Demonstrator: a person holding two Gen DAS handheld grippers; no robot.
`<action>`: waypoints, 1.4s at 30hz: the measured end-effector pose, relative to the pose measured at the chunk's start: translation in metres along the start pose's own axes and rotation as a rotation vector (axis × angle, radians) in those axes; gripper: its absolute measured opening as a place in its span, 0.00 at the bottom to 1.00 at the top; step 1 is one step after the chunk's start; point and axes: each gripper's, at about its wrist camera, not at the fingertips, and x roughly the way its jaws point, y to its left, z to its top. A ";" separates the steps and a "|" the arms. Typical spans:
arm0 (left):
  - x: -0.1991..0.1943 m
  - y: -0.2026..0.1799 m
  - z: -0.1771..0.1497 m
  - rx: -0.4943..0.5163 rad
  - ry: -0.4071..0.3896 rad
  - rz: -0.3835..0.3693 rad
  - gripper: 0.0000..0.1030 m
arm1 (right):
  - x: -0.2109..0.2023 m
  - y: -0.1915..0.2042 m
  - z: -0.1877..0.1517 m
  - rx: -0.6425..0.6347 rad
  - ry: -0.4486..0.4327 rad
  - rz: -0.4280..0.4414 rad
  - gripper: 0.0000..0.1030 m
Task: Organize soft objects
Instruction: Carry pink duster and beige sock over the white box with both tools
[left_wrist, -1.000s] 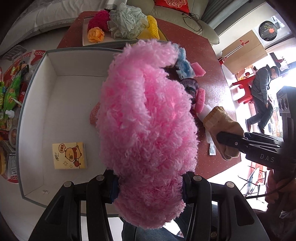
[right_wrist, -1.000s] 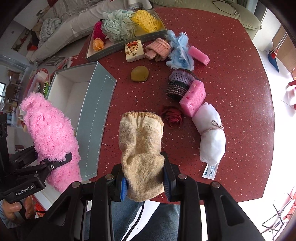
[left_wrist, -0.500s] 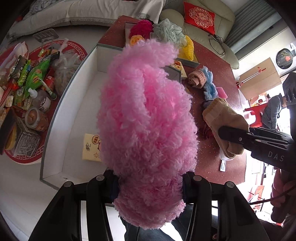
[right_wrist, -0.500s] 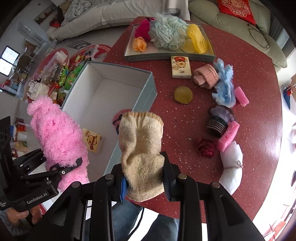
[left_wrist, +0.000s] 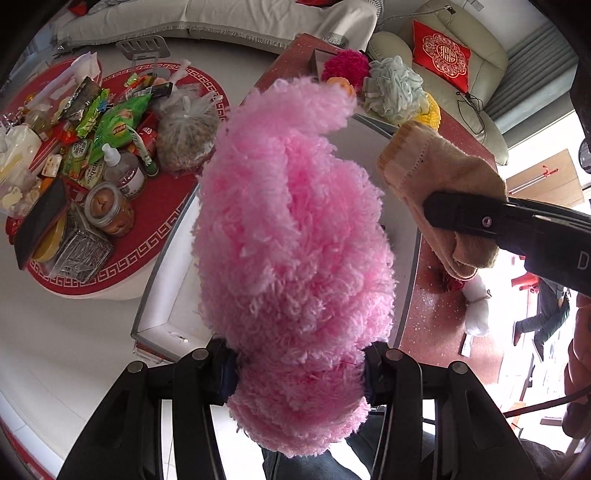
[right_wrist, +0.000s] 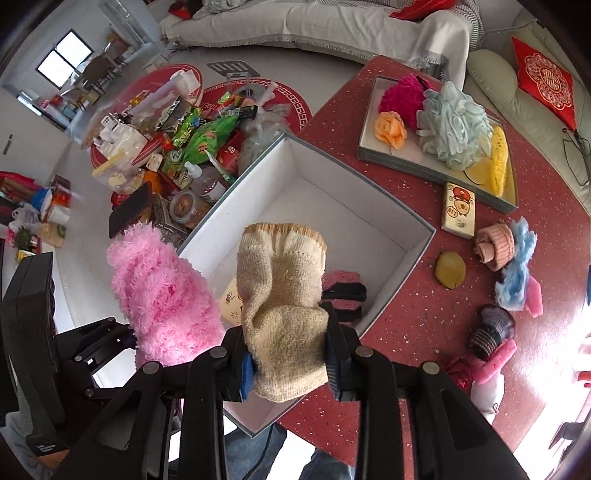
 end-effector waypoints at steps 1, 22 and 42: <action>0.000 0.002 0.000 -0.005 0.000 0.002 0.49 | 0.001 0.002 0.002 -0.005 0.002 -0.001 0.32; 0.016 -0.002 0.016 0.025 0.019 0.014 0.49 | 0.021 -0.015 0.019 0.026 0.049 -0.033 0.32; 0.031 -0.013 0.031 0.071 0.041 0.038 0.49 | 0.047 -0.035 0.025 0.057 0.103 -0.052 0.32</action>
